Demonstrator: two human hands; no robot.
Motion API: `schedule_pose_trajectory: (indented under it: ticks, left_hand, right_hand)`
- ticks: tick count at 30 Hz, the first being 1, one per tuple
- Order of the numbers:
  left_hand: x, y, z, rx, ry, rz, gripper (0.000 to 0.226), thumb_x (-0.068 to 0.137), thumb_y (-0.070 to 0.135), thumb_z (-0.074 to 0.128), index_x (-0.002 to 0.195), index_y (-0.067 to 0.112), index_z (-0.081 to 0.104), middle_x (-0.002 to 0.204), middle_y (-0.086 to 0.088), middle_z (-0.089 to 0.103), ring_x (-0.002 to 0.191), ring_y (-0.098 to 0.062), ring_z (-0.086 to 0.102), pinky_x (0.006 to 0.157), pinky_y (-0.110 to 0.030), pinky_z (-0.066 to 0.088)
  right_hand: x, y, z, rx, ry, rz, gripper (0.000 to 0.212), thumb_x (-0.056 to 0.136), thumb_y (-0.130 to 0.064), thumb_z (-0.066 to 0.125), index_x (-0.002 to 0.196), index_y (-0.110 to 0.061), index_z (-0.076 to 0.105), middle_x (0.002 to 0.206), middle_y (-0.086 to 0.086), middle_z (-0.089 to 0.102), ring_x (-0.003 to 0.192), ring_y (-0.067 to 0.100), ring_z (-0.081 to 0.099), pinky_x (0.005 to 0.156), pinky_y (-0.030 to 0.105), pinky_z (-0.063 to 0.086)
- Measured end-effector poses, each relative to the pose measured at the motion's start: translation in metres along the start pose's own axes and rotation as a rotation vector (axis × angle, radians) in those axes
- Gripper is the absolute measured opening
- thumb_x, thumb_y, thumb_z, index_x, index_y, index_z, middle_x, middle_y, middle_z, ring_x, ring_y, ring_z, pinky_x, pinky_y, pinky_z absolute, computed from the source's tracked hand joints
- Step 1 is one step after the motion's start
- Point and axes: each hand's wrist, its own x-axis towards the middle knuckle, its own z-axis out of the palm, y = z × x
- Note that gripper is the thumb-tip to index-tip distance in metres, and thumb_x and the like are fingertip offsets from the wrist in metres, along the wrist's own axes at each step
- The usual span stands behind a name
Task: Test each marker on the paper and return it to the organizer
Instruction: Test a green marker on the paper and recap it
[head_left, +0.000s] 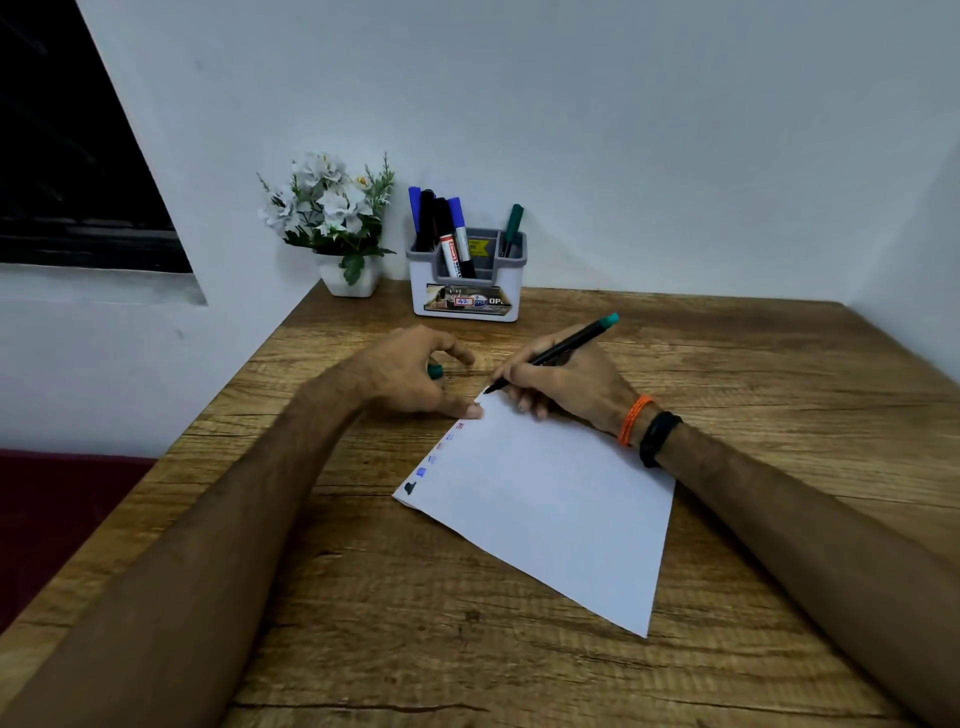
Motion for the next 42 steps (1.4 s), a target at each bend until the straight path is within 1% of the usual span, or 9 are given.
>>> schedule_pose_trajectory:
  ticks: [4,13,18,23,27,31,37,40,42]
  left_hand:
    - [-0.0005,0.0030,-0.0011,0.022,-0.014,-0.015,0.074,0.065,0.056,0.079,0.132,0.036,0.054,0.146,0.004,0.045,0.119,-0.016,0.052,0.103,-0.039,0.043]
    - [-0.0003,0.0039,-0.0011,0.050,-0.027,-0.020,0.076,0.066,0.056,0.077,0.135,0.034,0.051,0.146,0.003,0.046,0.121,-0.018,0.051,0.103,-0.038,0.043]
    - [0.0003,0.0038,-0.0015,0.064,-0.032,-0.019,0.077,0.066,0.057,0.077,0.135,0.034,0.051,0.146,0.004,0.046,0.121,-0.018,0.051,0.104,-0.041,0.043]
    - [-0.0001,0.0038,-0.0013,0.071,-0.033,-0.013,0.077,0.067,0.057,0.076,0.136,0.033,0.051,0.146,0.003,0.046,0.123,-0.018,0.049,0.103,-0.038,0.043]
    - [0.0002,0.0040,-0.0015,0.076,-0.030,-0.020,0.077,0.068,0.057,0.076,0.136,0.034,0.051,0.145,0.002,0.046,0.124,-0.019,0.049,0.105,-0.040,0.041]
    - [0.0007,0.0035,-0.0016,0.085,-0.036,-0.018,0.077,0.067,0.058,0.076,0.136,0.034,0.051,0.145,0.002,0.046,0.124,-0.020,0.049,0.106,-0.043,0.041]
    - [0.0013,0.0021,-0.0016,0.089,-0.032,-0.019,0.078,0.066,0.060,0.076,0.136,0.034,0.051,0.144,0.002,0.048,0.123,-0.019,0.050,0.104,-0.041,0.042]
    - [0.0016,0.0026,-0.0013,0.084,-0.034,-0.021,0.078,0.066,0.059,0.076,0.136,0.034,0.051,0.145,0.002,0.047,0.122,-0.019,0.050,0.104,-0.042,0.043]
    - [0.0016,0.0025,-0.0012,0.086,-0.036,-0.022,0.077,0.067,0.059,0.076,0.136,0.034,0.051,0.145,0.002,0.046,0.123,-0.019,0.049,0.104,-0.042,0.042]
  right_hand:
    - [-0.0011,-0.0009,0.0009,-0.031,0.018,0.011,0.017,0.086,0.003,0.060,0.081,-0.001,0.076,0.063,0.009,0.070,0.048,0.014,0.062,0.043,0.022,0.047]
    - [-0.0061,-0.0074,0.0018,-0.080,0.021,0.048,0.016,0.087,0.001,0.060,0.086,0.001,0.076,0.058,0.003,0.068,0.042,0.006,0.057,0.041,0.017,0.044]
    - [-0.0047,-0.0080,0.0029,-0.076,0.071,0.066,0.014,0.086,0.000,0.062,0.083,0.001,0.076,0.060,0.007,0.069,0.042,0.009,0.058,0.042,0.018,0.045]
    - [-0.0066,-0.0091,0.0030,-0.090,0.055,0.069,0.014,0.086,0.000,0.062,0.085,0.001,0.075,0.056,0.002,0.067,0.040,0.006,0.056,0.040,0.016,0.043]
    - [-0.0054,-0.0075,0.0031,-0.085,0.059,0.074,0.013,0.086,-0.002,0.063,0.084,-0.001,0.076,0.059,0.005,0.069,0.043,0.010,0.058,0.043,0.020,0.046]
    - [-0.0052,-0.0071,0.0034,-0.102,0.067,0.081,0.014,0.086,-0.003,0.063,0.081,-0.002,0.076,0.060,0.007,0.069,0.043,0.011,0.058,0.043,0.020,0.046]
    - [-0.0045,-0.0069,0.0041,-0.102,0.064,0.081,0.014,0.086,-0.003,0.064,0.081,-0.004,0.077,0.061,0.008,0.069,0.045,0.012,0.058,0.043,0.021,0.047]
    - [-0.0046,-0.0070,0.0035,-0.097,0.097,0.082,0.014,0.086,-0.005,0.065,0.078,-0.007,0.077,0.062,0.011,0.070,0.046,0.016,0.058,0.044,0.022,0.048]
    - [-0.0059,-0.0079,0.0034,-0.102,0.077,0.078,0.014,0.086,-0.004,0.064,0.080,-0.005,0.077,0.061,0.009,0.069,0.045,0.014,0.058,0.044,0.022,0.047]
